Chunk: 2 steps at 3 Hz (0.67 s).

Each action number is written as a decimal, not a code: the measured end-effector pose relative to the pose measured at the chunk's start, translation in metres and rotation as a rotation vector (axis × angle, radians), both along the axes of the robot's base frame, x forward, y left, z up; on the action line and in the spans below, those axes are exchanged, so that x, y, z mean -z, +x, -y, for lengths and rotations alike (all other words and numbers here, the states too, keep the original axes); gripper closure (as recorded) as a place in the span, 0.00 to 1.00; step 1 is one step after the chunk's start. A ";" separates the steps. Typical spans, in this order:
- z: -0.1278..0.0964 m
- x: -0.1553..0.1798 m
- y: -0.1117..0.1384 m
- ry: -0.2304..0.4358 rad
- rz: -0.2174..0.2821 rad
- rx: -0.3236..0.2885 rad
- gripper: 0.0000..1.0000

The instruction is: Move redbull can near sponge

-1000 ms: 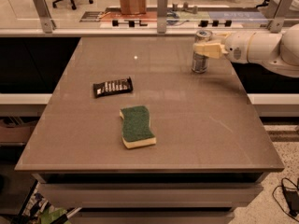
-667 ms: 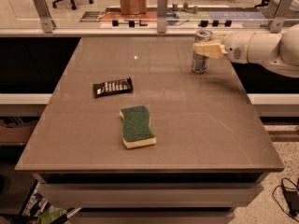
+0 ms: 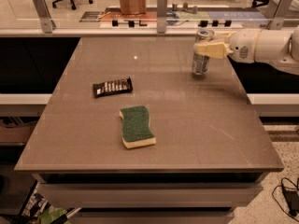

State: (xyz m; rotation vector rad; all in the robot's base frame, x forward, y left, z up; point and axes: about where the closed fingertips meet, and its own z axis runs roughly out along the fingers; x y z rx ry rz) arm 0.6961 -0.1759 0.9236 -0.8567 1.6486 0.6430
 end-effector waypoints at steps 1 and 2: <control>-0.008 -0.009 -0.035 -0.004 -0.002 -0.069 1.00; -0.020 -0.008 -0.070 -0.025 -0.011 -0.169 1.00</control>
Offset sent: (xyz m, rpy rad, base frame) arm -0.1183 0.0297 0.0046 -0.0568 0.0265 0.3024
